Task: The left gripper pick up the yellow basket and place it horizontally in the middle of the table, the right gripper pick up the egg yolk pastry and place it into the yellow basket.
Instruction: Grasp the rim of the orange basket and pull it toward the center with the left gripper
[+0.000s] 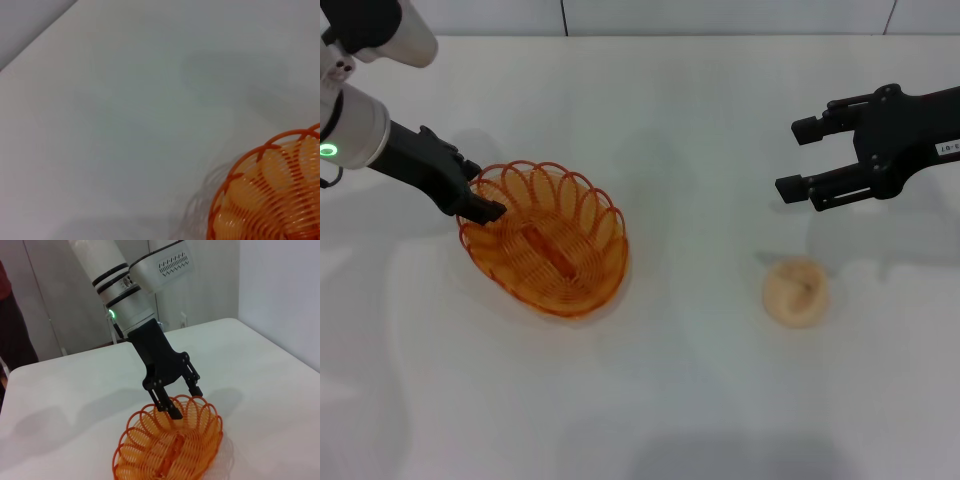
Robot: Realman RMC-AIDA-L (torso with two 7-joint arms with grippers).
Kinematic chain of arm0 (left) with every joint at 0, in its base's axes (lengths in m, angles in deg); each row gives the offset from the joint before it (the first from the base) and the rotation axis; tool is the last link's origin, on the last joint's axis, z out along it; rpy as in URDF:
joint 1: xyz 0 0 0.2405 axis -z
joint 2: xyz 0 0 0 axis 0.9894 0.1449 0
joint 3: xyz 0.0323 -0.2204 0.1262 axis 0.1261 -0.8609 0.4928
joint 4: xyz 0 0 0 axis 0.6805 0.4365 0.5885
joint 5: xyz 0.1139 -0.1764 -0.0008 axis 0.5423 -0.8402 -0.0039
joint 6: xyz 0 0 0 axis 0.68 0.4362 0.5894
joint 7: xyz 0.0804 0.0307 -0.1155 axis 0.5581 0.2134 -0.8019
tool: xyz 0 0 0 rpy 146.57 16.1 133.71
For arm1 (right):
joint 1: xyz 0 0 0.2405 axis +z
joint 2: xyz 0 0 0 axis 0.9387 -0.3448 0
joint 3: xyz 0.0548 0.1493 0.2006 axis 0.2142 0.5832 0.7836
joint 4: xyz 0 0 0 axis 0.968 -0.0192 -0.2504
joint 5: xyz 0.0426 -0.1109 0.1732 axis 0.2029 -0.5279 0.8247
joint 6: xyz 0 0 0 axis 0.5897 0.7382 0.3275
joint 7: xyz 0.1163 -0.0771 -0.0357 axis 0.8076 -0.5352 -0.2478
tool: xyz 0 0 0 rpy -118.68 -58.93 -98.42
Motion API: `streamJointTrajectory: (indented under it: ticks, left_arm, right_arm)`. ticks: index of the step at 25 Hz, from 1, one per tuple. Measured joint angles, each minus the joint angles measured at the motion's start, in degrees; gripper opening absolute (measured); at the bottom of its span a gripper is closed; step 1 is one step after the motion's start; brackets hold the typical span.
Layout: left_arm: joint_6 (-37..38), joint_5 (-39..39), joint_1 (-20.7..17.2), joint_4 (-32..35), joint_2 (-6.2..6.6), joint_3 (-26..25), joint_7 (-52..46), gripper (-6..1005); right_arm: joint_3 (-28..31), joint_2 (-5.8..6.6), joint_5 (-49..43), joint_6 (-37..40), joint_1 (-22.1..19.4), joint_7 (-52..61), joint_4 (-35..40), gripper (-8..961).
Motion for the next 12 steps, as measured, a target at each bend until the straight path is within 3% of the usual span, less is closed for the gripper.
streamJointTrajectory:
  ticks: [3, 6, 12]
  left_arm:
    - [-0.31, -0.08, -0.07, -0.38, -0.1, -0.14, 0.0, 783]
    - [-0.91, -0.1, -0.08, -0.99, -0.13, -0.23, 0.0, 623]
    - [-1.25, -0.34, -0.07, -1.14, -0.38, -0.32, 0.02, 586]
  right_arm:
    - [0.0, 0.0, -0.02, 0.0, 0.02, 0.03, 0.0, 769]
    - [0.0, 0.01, -0.06, 0.0, -0.03, 0.04, 0.0, 769]
    - [0.0, 0.07, -0.22, 0.0, 0.06, 0.33, 0.0, 769]
